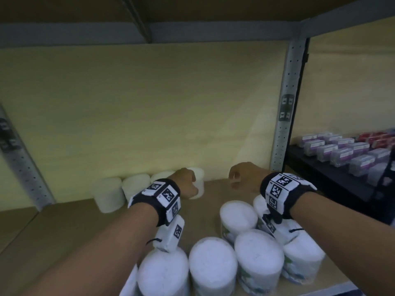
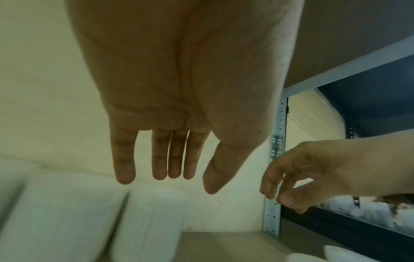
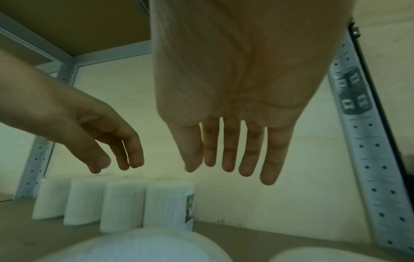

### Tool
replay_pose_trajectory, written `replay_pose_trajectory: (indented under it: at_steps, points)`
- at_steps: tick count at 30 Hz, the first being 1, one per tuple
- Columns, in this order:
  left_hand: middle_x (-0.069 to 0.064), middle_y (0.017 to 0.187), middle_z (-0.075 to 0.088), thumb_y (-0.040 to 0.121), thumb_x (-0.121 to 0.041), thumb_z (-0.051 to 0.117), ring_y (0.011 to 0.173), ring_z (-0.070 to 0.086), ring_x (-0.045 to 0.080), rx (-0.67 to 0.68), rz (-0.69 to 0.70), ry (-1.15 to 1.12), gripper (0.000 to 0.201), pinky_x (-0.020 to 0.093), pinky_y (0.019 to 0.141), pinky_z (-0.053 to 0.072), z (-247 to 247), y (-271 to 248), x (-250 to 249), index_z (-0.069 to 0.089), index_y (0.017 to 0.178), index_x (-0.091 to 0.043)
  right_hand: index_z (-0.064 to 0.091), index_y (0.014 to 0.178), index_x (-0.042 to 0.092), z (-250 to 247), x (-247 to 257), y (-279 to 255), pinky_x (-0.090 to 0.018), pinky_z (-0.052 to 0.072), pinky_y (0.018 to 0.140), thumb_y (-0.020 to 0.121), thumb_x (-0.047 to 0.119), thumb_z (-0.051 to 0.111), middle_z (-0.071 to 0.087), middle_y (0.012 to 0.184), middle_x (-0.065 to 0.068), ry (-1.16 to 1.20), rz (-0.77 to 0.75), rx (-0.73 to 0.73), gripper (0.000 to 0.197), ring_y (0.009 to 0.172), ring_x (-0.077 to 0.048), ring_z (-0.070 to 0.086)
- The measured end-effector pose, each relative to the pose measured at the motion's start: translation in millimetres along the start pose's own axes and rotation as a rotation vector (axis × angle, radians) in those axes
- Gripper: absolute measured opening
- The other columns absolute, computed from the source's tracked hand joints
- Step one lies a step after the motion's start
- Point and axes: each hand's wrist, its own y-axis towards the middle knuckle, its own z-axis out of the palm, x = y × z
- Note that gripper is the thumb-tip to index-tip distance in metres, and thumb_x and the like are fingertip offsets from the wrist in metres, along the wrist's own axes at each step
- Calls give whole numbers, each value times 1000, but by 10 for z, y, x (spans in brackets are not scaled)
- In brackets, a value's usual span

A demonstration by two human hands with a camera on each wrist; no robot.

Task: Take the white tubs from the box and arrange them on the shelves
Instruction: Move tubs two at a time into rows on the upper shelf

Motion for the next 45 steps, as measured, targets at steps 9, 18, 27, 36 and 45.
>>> replay_pose_trajectory:
  at_steps: [9, 18, 27, 36, 45]
  points:
    - [7, 139, 42, 90, -28, 58, 126, 46, 24, -90, -123, -63, 50, 32, 100, 41, -99, 189, 819, 43, 135, -14, 53, 127, 12, 119, 498, 574, -29, 43, 95, 92, 27, 57, 53, 130, -6, -36, -69, -12, 38, 117, -23, 52]
    - [10, 142, 38, 91, -36, 57, 128, 44, 27, -107, -116, -78, 55, 35, 104, 40, -58, 515, 1055, 41, 138, -11, 51, 130, 13, 226, 802, 1100, -33, 41, 101, 92, 36, 57, 46, 138, -7, -84, -77, 6, 45, 124, -24, 48]
    - [9, 142, 40, 90, -42, 57, 130, 43, 28, -67, -82, -17, 56, 37, 106, 39, 72, 665, 1116, 46, 137, -13, 40, 142, 11, 335, 942, 1365, -33, 37, 105, 93, 40, 55, 40, 145, -10, -208, -47, 89, 59, 131, -26, 43]
    - [10, 141, 41, 91, -39, 58, 128, 42, 28, -94, -69, 4, 53, 39, 105, 39, 107, 661, 1106, 47, 135, -12, 41, 141, 10, 320, 980, 1340, -32, 36, 106, 94, 37, 55, 40, 145, -10, -242, -49, 96, 56, 132, -26, 43]
    - [9, 141, 42, 91, -37, 58, 129, 43, 29, -110, -61, 4, 52, 40, 105, 41, 123, 662, 1102, 47, 135, -13, 45, 140, 15, 271, 972, 1316, -33, 37, 107, 91, 23, 61, 42, 144, -7, -242, -67, 141, 52, 131, -25, 44]
